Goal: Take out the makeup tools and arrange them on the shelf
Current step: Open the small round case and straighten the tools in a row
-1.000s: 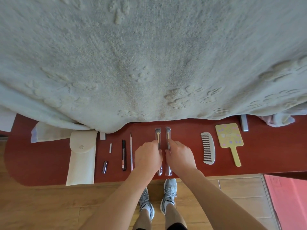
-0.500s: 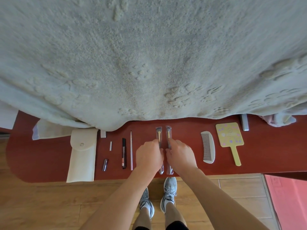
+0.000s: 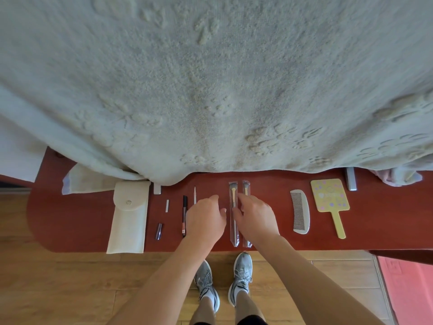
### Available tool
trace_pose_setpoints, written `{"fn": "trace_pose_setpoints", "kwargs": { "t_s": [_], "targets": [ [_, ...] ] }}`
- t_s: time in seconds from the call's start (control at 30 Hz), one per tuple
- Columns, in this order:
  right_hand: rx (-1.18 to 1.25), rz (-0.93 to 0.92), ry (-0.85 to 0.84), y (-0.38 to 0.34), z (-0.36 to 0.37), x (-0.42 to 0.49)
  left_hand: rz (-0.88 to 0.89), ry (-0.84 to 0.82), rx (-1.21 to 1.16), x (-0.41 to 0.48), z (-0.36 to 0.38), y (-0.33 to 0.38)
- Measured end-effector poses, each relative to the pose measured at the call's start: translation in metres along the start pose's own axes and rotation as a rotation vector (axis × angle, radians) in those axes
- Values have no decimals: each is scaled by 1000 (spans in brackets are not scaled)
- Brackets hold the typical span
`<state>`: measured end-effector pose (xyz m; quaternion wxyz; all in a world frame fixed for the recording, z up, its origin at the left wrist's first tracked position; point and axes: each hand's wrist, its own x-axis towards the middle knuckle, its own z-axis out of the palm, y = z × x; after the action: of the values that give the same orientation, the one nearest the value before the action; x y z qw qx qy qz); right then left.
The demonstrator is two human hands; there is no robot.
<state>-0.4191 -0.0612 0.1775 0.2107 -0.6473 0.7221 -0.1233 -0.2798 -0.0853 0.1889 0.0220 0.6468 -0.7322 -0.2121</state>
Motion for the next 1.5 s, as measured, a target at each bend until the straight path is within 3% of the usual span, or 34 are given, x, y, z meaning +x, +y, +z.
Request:
{"fn": "trace_pose_setpoints", "kwargs": {
  "t_s": [0.6, 1.5],
  "targets": [
    [-8, -44, -131, -77, 46, 1, -95, 11, -21, -16, -27, -84],
    [-68, 99, -141, -76, 54, 2, 7, -37, -100, -5, -13, -86]
  ]
}}
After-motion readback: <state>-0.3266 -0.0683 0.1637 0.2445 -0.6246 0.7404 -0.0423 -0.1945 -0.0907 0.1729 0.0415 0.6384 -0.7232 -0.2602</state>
